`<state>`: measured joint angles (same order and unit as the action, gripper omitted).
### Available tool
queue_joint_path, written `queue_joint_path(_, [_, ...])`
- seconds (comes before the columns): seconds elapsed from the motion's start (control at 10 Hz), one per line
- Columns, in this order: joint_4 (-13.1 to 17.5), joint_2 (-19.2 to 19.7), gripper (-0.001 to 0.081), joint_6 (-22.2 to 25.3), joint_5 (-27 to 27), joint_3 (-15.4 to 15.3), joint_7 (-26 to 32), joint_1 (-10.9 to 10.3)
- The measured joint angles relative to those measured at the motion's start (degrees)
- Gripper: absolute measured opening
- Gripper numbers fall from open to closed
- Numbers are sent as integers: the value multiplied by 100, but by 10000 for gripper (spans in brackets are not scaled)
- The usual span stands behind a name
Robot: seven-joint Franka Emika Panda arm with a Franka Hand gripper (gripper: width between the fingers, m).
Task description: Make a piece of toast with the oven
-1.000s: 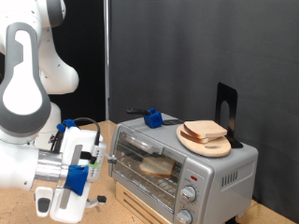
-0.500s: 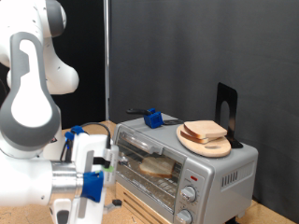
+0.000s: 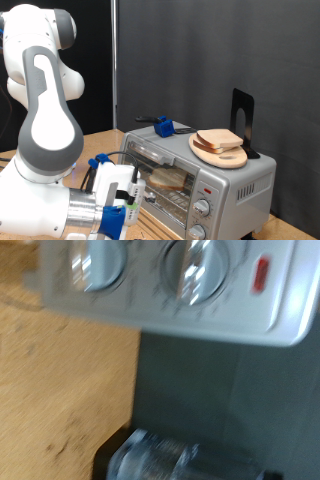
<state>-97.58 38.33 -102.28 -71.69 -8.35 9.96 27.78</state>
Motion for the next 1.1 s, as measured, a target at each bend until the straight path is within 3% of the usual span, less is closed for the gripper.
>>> queue_joint_path(0.2, [333,288,806,307,210,-11,111,-18])
queue_joint_path(0.7, [1655,1397,806,105,392,-25,145,-344])
queue_joint_path(0.9, [1841,1605,806,8,296,-52,147,-358])
queue_joint_path(1.1, [1843,1689,806,-29,141,-88,127,-362])
